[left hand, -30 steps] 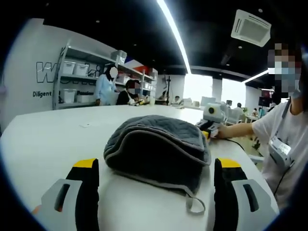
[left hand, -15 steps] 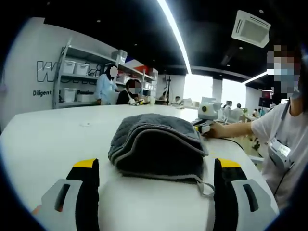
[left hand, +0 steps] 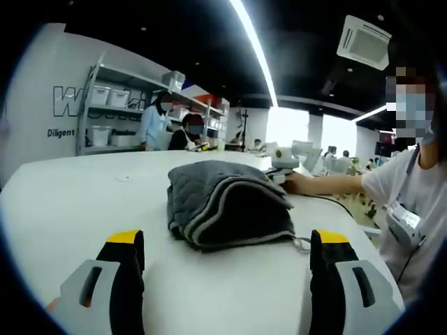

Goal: Fold the towel on the table until its edges align and the towel forms a compact rectangular stack.

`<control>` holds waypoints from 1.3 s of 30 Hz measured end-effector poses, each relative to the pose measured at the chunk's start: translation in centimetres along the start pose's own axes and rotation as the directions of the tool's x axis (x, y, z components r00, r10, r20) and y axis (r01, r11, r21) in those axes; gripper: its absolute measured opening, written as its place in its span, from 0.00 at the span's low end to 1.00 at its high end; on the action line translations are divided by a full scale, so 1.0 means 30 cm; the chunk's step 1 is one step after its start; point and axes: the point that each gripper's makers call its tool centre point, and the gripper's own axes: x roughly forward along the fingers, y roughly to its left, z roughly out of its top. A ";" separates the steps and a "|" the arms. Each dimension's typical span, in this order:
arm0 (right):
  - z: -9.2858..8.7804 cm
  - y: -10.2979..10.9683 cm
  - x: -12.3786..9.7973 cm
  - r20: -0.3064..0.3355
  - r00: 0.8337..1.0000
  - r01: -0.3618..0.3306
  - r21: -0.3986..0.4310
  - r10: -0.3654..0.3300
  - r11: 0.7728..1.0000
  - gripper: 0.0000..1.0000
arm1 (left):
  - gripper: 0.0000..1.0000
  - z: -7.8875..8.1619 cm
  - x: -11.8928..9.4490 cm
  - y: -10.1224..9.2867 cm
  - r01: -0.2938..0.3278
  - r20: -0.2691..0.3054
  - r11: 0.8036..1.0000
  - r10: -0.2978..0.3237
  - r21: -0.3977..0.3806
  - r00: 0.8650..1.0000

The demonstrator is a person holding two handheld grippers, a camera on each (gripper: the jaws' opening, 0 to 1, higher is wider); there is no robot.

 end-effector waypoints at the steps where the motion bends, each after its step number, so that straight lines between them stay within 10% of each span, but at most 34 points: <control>1: 0.000 -0.012 0.003 -0.003 1.000 -0.003 0.001 0.003 1.000 0.01 | 0.97 0.000 0.001 -0.001 0.001 0.000 1.000 -0.001 0.000 1.000; 39: 0.009 -0.222 0.172 -0.090 0.975 -0.209 -0.073 0.202 0.975 0.01 | 0.97 -0.022 0.023 -0.028 0.032 -0.017 0.999 -0.032 -0.014 0.999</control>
